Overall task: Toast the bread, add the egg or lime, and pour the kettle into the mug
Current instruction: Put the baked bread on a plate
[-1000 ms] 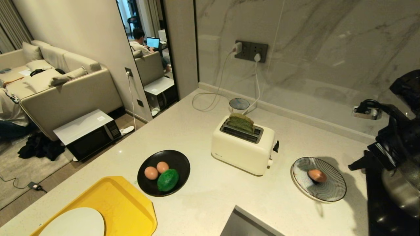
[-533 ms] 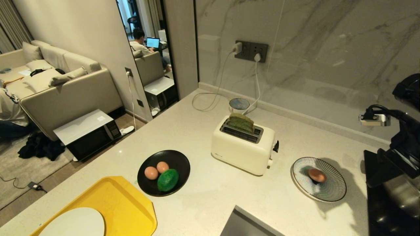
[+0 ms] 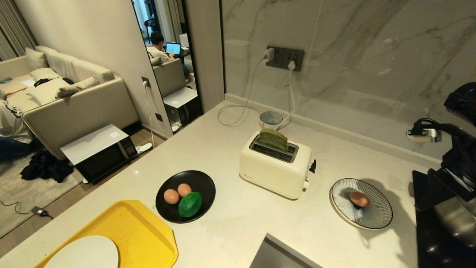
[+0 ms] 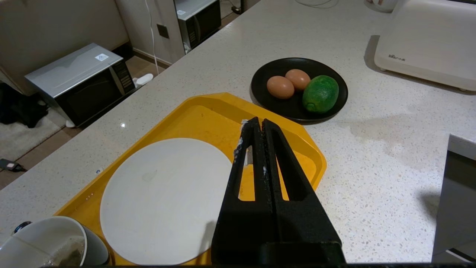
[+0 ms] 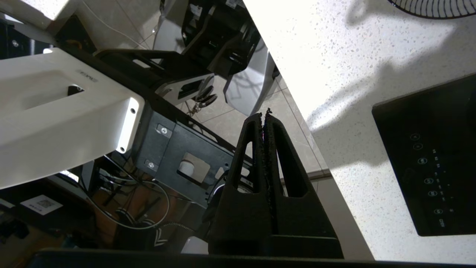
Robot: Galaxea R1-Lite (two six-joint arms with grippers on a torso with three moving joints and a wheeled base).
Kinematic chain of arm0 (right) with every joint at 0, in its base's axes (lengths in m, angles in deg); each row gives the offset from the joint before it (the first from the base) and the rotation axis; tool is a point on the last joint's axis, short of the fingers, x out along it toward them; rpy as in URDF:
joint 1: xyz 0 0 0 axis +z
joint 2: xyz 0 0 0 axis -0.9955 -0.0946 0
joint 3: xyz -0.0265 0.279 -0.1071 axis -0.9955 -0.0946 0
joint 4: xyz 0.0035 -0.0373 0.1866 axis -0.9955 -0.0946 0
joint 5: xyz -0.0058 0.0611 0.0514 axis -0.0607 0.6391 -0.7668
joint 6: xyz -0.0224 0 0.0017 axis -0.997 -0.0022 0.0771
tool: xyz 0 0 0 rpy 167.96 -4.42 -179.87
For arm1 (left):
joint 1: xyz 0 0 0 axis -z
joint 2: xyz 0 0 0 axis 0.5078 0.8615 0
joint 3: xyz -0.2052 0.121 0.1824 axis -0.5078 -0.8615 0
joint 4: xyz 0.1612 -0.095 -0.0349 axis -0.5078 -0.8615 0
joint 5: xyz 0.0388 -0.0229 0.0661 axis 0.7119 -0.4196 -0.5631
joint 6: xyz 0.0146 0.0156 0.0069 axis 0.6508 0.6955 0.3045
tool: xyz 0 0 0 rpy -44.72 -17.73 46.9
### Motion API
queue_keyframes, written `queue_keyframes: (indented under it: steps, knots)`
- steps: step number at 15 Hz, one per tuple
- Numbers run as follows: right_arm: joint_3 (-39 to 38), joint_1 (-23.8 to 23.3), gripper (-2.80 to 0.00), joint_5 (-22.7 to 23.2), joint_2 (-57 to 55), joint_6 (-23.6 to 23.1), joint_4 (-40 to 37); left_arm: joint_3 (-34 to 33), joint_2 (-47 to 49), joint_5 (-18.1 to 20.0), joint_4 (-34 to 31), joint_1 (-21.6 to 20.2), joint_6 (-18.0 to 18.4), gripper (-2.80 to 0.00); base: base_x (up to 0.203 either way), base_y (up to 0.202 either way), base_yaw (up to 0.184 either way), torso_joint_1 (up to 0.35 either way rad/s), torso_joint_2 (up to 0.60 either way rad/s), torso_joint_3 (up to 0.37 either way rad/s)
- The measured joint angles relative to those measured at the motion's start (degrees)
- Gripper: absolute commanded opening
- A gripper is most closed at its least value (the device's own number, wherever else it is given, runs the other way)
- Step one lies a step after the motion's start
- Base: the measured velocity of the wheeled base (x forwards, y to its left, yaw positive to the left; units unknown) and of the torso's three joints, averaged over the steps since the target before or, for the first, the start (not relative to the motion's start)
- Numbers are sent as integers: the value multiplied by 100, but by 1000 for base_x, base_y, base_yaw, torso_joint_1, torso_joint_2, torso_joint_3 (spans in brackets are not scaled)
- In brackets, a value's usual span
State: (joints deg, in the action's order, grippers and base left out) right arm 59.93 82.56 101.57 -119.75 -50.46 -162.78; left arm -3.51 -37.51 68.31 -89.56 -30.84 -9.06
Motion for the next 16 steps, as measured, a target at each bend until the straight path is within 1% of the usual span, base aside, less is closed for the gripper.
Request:
queue_keyframes:
  steps: [4,5,10,13,16]
  knots:
    - [49,1,-280,-15,-54,-1,178,0,0,0,-1,0,0,-280,0,0,0,0,0,0]
    - [49,-3,-280,-88,-65,4,278,0,0,0,-2,0,0,-280,0,0,0,0,0,0]
    - [-14,-13,-280,-406,-110,-2,1029,0,0,0,-5,0,0,-280,0,0,0,0,0,0]
    - [52,26,-280,-445,-137,-266,1535,0,0,0,-2,0,2,-280,0,0,0,0,0,0]
    - [195,151,-280,-441,-185,-287,1909,0,0,0,-2,0,2,-280,0,0,0,0,0,0]
